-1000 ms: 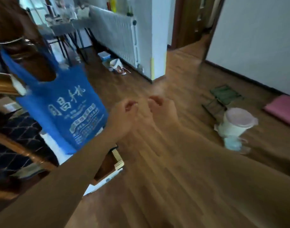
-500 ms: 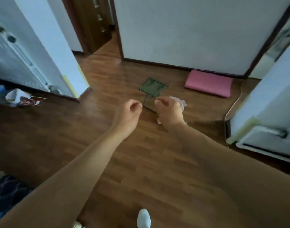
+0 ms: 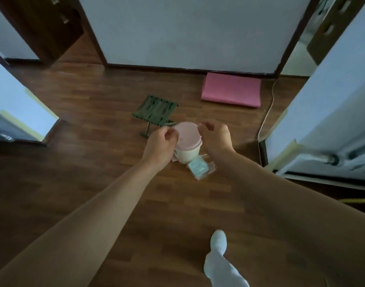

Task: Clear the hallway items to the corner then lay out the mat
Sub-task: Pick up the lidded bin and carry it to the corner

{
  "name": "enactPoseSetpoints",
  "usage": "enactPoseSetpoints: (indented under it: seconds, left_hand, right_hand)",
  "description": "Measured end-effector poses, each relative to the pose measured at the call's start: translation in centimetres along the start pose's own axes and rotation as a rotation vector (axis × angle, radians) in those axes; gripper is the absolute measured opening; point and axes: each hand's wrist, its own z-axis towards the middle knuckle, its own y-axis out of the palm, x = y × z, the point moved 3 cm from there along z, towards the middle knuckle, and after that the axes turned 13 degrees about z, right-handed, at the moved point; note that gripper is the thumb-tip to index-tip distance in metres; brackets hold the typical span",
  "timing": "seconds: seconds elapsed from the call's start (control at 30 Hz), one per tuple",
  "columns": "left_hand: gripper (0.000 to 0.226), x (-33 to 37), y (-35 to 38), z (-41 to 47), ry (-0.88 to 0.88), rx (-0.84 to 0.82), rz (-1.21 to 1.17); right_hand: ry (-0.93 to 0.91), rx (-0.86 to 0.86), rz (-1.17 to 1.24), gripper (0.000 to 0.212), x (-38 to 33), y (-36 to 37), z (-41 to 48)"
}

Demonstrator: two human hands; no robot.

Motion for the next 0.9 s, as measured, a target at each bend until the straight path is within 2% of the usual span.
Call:
enactPoseSetpoints:
  seconds: [0.1, 0.27, 0.57, 0.9]
  left_hand:
    - [0.021, 0.8, 2.5, 5.3, -0.013, 0.013, 0.016]
    - [0.033, 1.1, 5.7, 12.7, -0.087, 0.036, 0.081]
    - [0.03, -0.2, 8.3, 23.2, -0.166, 0.02, 0.108]
    - [0.026, -4.0, 16.0, 30.8, -0.339, 0.071, 0.095]
  right_hand:
    - [-0.005, -0.06, -0.037, 0.014, 0.3, -0.5, 6.0]
    - [0.007, -0.115, -0.121, 0.022, 1.4, -0.9, 15.4]
    - [0.01, -0.177, -0.18, 0.031, 3.5, 1.6, 27.4]
    - [0.076, -0.389, -0.309, 0.034, 11.6, 3.7, 37.8]
